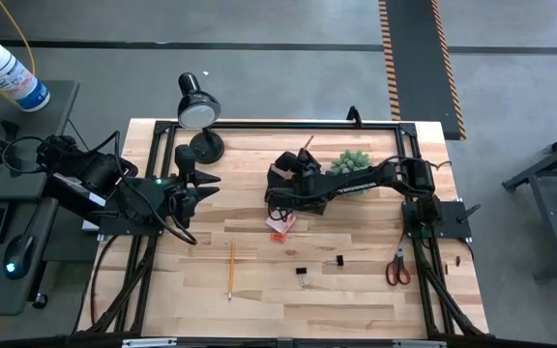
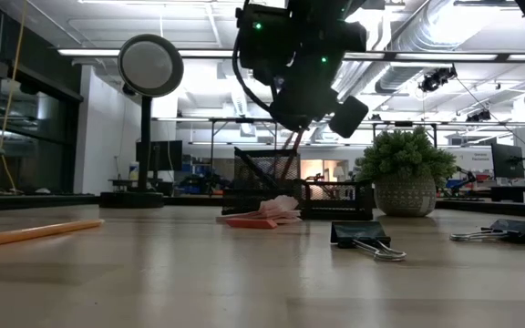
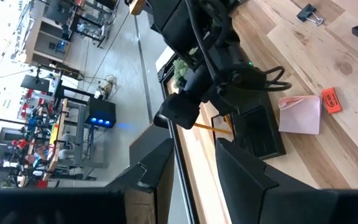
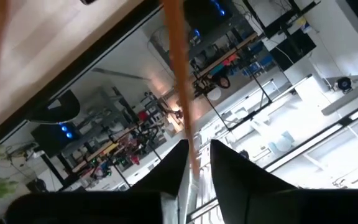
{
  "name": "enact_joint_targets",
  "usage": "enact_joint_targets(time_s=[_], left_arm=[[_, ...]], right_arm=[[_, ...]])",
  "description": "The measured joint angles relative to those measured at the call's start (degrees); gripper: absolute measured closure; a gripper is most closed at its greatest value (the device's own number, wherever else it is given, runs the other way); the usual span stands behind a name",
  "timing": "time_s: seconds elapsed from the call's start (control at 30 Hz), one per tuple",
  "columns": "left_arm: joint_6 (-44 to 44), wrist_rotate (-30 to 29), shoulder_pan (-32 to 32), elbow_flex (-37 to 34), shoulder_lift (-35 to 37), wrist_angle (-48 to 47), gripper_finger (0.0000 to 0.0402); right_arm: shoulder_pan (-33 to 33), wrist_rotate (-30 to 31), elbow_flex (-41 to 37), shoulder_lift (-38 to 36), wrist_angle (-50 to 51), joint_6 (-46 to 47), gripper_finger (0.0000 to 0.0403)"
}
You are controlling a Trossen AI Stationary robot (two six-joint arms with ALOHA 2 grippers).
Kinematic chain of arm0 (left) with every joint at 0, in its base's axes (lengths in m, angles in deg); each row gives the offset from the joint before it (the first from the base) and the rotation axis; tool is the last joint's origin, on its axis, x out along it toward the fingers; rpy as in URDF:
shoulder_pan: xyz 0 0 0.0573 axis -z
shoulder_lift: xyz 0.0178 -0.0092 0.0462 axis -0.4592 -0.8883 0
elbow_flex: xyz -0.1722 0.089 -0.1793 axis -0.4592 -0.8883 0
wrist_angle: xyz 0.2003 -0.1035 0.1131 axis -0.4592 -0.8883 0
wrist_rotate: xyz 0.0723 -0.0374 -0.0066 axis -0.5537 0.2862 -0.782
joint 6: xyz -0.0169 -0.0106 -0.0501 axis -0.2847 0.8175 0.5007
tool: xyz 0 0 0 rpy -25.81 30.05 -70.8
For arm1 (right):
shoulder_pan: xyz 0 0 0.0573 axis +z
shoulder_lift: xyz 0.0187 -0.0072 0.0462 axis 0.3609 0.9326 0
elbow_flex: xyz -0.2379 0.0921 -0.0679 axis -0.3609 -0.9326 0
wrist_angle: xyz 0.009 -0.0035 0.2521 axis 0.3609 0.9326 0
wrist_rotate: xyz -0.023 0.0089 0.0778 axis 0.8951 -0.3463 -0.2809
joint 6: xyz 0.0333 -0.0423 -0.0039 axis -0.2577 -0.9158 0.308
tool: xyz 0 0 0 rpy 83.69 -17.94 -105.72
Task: Pick and place office supplies into organizer
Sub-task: Put the right orange pencil into the black desk organizer
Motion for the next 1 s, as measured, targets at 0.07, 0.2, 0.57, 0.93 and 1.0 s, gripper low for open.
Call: enact_joint_targets(time_s=[0.07, 0.2, 0.57, 0.93, 1.0], left_arm=[[-0.01, 0.0, 0.0, 0.0, 0.0, 0.02, 0.0295], [-0.11, 0.0, 0.0, 0.0, 0.0, 0.02, 0.0295], [-0.11, 0.0, -0.04, 0.0, 0.0, 0.02, 0.0295], [-0.11, -0.02, -0.02, 0.0, 0.0, 0.04, 0.0295], [-0.11, -0.02, -0.02, 0.0, 0.0, 0.02, 0.0295]], right_arm=[[0.03, 0.46, -0.03, 0.02, 0.03, 0.37, 0.0332], [0.03, 0.5, -0.05, 0.04, -0.07, 0.49, 0.0311], [0.52, 1.77, -0.1, -0.04, -0.32, 0.98, 0.0279], [2.01, 2.08, 1.55, -0.26, -0.17, 1.11, 0.0279], [2.14, 2.08, 2.59, -0.26, -0.2, 1.17, 0.0279]])
